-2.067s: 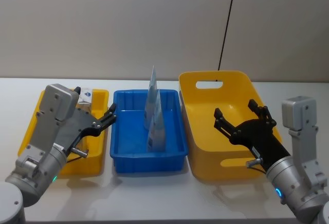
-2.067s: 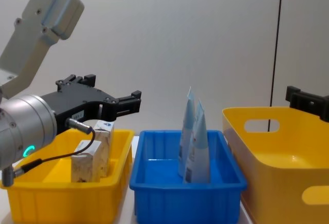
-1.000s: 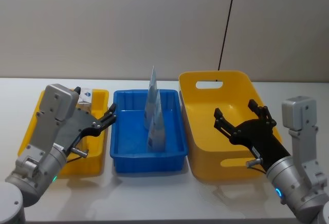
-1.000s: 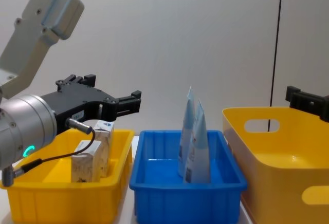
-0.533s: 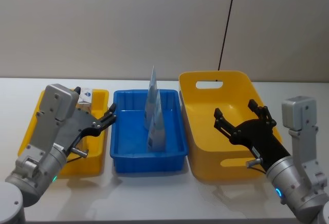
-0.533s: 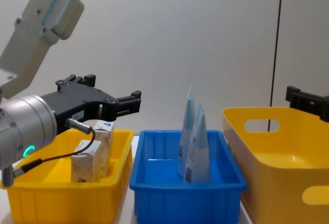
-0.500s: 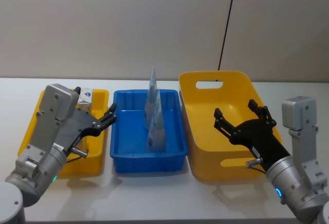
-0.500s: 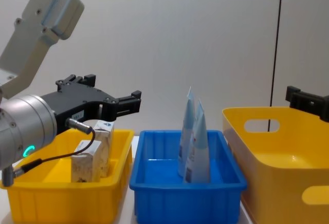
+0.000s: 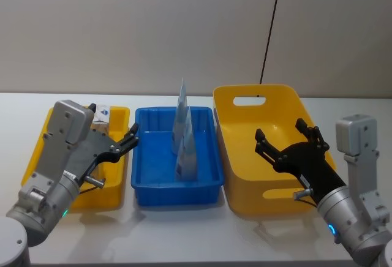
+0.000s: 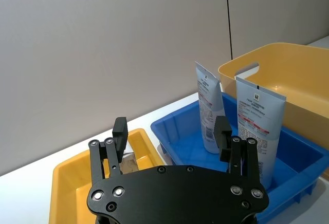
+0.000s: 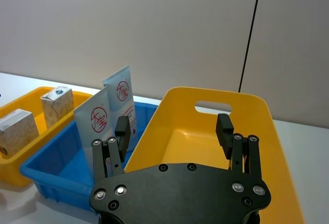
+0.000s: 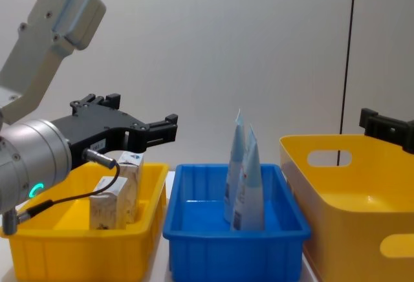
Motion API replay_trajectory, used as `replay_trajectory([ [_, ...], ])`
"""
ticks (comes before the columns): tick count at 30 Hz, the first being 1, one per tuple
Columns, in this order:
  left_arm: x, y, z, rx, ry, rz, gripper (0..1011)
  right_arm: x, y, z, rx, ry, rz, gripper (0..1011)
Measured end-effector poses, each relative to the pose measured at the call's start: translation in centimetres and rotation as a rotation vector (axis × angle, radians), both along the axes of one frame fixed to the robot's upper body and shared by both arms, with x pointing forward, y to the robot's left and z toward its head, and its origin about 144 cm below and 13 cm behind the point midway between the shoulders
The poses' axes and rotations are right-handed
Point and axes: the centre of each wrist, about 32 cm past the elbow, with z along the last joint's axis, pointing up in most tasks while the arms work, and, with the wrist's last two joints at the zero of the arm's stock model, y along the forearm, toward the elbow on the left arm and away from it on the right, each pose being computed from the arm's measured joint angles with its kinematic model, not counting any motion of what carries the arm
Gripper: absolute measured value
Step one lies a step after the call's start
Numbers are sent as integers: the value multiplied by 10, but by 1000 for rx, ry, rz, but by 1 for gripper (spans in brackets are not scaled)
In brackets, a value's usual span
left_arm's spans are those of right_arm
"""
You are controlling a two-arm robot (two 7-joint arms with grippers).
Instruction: Bimanual collaborative sorting of washing and personal care products
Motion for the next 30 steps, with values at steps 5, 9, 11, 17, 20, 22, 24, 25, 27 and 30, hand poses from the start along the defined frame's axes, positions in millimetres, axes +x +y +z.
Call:
replay_trajectory([
  [5,0,0,0,0,0,0,1002,0,0,0,0,0,0,1002],
  [9,0,0,0,0,0,0,1002,0,0,0,0,0,0,1002],
  [11,0,0,0,0,0,0,1002,0,0,0,0,0,0,1002],
  [17,0,0,0,0,0,0,1002,0,0,0,0,0,0,1002],
  [20,0,0,0,0,0,0,1002,0,0,0,0,0,0,1002],
  [22,0,0,0,0,0,0,1002,0,0,0,0,0,0,1002],
  [24,0,0,0,0,0,0,1001,0,0,0,0,0,0,1002],
  [25,0,0,0,0,0,0,1002,0,0,0,0,0,0,1002],
  [27,0,0,0,0,0,0,1002,0,0,0,0,0,0,1002],
  [30,0,0,0,0,0,0,1001,0,0,0,0,0,0,1002],
])
